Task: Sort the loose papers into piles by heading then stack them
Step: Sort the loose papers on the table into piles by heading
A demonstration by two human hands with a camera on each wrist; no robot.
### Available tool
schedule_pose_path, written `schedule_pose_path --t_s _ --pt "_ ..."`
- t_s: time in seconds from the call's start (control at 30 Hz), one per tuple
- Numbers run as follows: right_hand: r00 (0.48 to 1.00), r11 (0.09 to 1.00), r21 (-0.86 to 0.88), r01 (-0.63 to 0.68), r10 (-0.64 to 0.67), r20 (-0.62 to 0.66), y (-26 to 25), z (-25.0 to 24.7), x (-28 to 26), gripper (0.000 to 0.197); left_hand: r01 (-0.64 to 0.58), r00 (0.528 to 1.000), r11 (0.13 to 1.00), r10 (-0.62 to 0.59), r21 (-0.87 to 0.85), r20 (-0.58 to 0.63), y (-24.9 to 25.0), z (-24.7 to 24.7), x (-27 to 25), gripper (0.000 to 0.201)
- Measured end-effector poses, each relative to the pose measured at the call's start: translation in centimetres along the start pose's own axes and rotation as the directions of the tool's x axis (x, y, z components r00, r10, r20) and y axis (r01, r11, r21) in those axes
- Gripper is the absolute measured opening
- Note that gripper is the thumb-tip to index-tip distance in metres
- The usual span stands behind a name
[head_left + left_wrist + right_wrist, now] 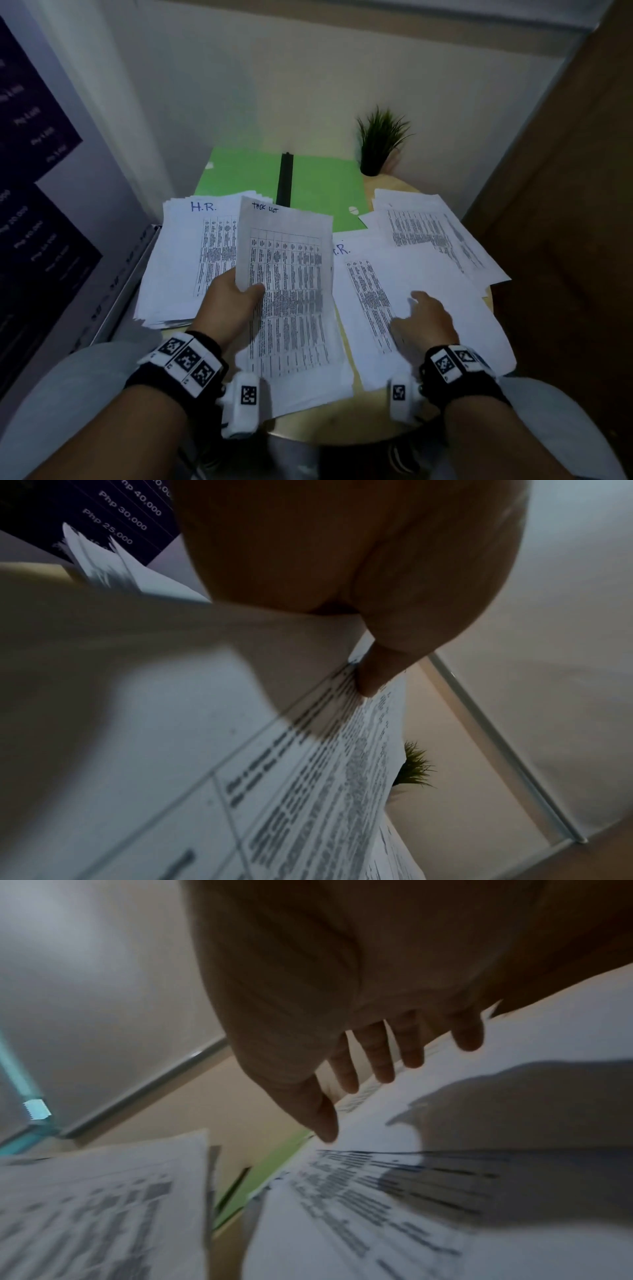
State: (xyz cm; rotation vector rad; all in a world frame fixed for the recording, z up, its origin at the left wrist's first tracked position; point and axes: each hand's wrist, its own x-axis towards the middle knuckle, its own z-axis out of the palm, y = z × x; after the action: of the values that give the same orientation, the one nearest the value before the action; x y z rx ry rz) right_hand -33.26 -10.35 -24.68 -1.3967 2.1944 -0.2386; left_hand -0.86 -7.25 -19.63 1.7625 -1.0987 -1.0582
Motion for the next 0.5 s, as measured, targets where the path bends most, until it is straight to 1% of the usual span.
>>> schedule_pose_path --t_s 0.03,0.1,0.17,0.23,0.27,0.33,0.4,0.43,0.5 --pt "0.998 0.996 -0.072 -0.044 0.048 0.047 0.5 0.3 0.1 0.082 0.001 1.0 1.0 -0.001 0.001 -0.004 0.2 -0.1 -0.1 0.005" --pt "0.992 0.976 -0.205 -0.071 0.09 0.087 0.9 1.1 0.0 0.086 -0.001 1.0 1.0 0.001 -0.01 -0.019 0.2 -0.3 -0.2 0.01" --pt "0.994 0.961 -0.266 -0.073 0.093 0.064 0.9 1.6 0.1 0.086 0.002 1.0 1.0 -0.003 -0.022 -0.02 0.2 -0.5 -0.4 0.014" --pt "0.995 0.95 -0.303 -0.073 0.09 0.042 0.7 1.7 0.2 0.082 0.007 1.0 1.0 -0.008 -0.029 -0.009 0.1 -0.5 -0.5 0.009" --pt "0.996 0.941 -0.331 -0.068 0.082 0.029 0.8 1.8 0.3 0.077 0.009 1.0 0.999 -0.009 -0.034 -0.002 0.1 -0.6 -0.6 0.003" --pt "0.999 0.92 -0.391 -0.034 0.034 -0.008 1.1 1.9 0.1 0.06 0.01 1.0 0.999 -0.011 -0.048 -0.007 -0.1 -0.6 -0.7 0.01" --pt "0.997 0.918 -0.396 0.014 -0.043 -0.063 1.8 2.0 0.0 0.04 0.006 1.0 0.998 -0.006 -0.055 -0.005 -0.3 -0.6 -0.6 0.01" --pt "0.992 0.932 -0.362 0.032 -0.073 -0.101 2.2 2.1 0.1 0.03 0.007 1.0 0.998 -0.007 -0.056 -0.004 -0.3 -0.7 -0.6 0.007" --pt "0.981 0.979 -0.197 0.055 -0.089 -0.171 2.7 1.7 -0.1 0.018 -0.001 1.0 0.998 0.0 -0.059 -0.012 -0.4 -0.7 -0.5 0.01"
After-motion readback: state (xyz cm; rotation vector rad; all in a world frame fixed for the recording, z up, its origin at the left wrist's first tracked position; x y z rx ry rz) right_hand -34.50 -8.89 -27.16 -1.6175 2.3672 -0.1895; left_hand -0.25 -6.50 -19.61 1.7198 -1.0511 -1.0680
